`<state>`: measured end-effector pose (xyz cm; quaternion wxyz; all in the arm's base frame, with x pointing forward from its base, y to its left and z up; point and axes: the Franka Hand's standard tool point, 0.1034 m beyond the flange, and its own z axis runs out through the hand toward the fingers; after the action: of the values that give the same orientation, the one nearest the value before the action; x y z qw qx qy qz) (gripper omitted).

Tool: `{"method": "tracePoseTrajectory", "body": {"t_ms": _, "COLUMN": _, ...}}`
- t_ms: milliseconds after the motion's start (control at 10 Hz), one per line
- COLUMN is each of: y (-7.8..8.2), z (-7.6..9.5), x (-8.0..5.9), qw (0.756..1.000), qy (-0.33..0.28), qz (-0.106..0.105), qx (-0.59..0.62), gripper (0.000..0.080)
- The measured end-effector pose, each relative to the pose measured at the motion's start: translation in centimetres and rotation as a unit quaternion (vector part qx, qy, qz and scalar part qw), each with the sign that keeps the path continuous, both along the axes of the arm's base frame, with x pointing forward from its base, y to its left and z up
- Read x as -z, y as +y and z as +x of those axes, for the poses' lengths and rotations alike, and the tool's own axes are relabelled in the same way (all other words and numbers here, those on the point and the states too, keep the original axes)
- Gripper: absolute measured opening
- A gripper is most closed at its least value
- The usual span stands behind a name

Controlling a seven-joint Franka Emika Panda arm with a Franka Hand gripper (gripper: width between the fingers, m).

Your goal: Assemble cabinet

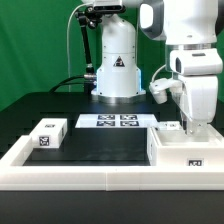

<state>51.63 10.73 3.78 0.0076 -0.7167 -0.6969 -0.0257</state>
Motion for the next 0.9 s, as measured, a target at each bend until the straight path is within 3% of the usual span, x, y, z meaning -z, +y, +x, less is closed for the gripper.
{"method": "tracePoseTrajectory", "body": {"t_ms": 100, "y": 0.0, "z": 0.0, "x": 0.0, "qw": 1.000, "qy": 0.000, "qz": 0.000, "qx": 0.000, "gripper": 0.0500}}
{"method": "tracePoseTrajectory", "body": {"t_ms": 200, "y": 0.0, "z": 0.0, "x": 0.0, "qw": 1.000, "qy": 0.000, "qz": 0.000, "qx": 0.000, "gripper": 0.0500}}
{"method": "tracePoseTrajectory", "body": {"t_ms": 300, "y": 0.0, "z": 0.0, "x": 0.0, "qw": 1.000, "qy": 0.000, "qz": 0.000, "qx": 0.000, "gripper": 0.0682}}
{"method": "tracePoseTrajectory", "body": {"t_ms": 400, "y": 0.0, "z": 0.0, "x": 0.0, "qw": 1.000, "qy": 0.000, "qz": 0.000, "qx": 0.000, "gripper": 0.0762}}
{"method": "tracePoseTrajectory", "body": {"t_ms": 700, "y": -0.1, "z": 0.0, "x": 0.1, "qw": 1.000, "qy": 0.001, "qz": 0.000, "qx": 0.001, "gripper": 0.0797}}
{"method": "tracePoseTrajectory", "body": {"t_ms": 900, "y": 0.2, "z": -0.3, "x": -1.2, "qw": 1.000, "qy": -0.006, "qz": -0.001, "qx": 0.007, "gripper": 0.0796}}
